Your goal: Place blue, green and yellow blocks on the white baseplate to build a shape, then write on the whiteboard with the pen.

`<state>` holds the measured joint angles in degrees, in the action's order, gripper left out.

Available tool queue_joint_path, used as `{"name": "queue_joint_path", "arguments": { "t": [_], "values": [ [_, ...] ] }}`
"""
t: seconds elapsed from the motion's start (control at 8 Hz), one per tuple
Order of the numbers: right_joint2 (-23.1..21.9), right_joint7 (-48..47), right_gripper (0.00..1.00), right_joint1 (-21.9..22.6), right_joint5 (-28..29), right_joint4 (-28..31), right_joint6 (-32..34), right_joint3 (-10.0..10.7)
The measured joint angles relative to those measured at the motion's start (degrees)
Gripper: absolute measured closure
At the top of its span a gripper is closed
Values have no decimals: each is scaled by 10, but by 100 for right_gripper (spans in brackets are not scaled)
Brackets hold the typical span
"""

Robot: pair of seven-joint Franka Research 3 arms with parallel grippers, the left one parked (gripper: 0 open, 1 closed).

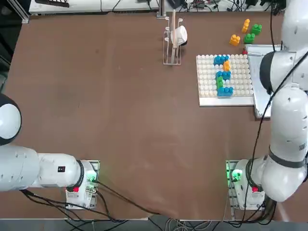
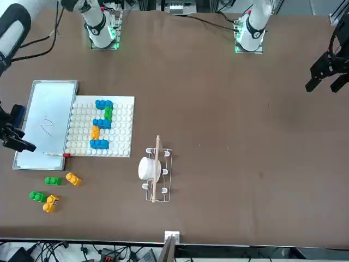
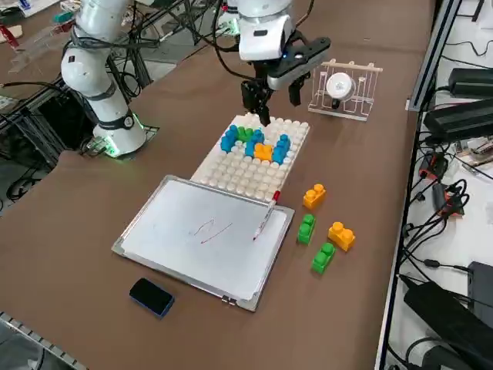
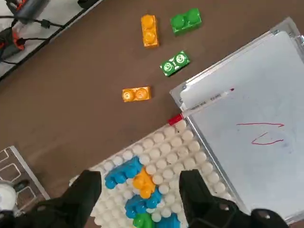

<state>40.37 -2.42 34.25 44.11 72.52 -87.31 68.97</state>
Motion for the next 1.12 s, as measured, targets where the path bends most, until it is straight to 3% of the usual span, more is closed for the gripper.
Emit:
{"name": "queue_joint_path", "arguments": {
  "t": [0.25, 0.5, 0.88, 1.0, 1.12],
  "values": [
    [-57, -1, 0, -43, -86, -32, 0, -104],
    [-123, 0, 0, -100, -181, -41, 0, -225],
    [-215, -3, 0, -198, -382, -39, 9, -453],
    [-237, -5, 0, -218, -411, -29, 13, -504],
    [-258, -5, 0, -231, -422, -12, 14, -534]
  ]
}}
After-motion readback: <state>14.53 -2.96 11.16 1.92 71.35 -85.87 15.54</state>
